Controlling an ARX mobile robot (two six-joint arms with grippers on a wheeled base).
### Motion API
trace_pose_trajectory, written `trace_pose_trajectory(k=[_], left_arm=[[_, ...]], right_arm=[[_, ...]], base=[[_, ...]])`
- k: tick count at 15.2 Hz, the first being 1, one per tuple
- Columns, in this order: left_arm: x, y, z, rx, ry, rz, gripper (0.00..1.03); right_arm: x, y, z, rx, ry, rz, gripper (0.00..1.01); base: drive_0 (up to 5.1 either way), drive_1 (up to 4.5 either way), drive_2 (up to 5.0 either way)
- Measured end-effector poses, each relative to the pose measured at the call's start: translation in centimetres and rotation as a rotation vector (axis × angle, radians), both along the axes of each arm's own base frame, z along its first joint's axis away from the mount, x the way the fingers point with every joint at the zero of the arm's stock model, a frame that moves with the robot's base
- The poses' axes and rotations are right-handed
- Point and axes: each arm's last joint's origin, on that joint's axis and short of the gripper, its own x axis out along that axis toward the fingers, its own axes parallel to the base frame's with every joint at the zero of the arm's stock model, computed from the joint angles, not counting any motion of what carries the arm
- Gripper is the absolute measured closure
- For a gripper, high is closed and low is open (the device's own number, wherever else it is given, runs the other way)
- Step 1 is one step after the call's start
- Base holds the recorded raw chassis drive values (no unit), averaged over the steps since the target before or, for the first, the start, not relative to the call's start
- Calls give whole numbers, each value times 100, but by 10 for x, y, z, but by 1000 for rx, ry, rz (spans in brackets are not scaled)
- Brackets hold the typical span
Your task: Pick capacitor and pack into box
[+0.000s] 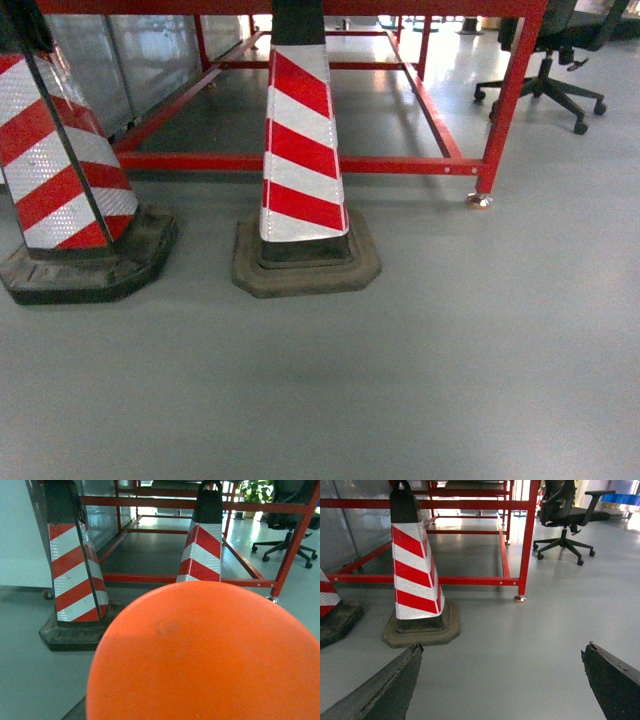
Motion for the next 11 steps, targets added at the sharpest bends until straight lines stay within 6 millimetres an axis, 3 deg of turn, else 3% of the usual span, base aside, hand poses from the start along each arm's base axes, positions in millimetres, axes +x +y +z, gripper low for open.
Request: trace_pose_trajectory(k=[11], left_arm=[[0,0,0,0,-1,-3,59]], right_arm=[[0,0,-1,0,6,-1,3]], base=[[-11,400,-422]])
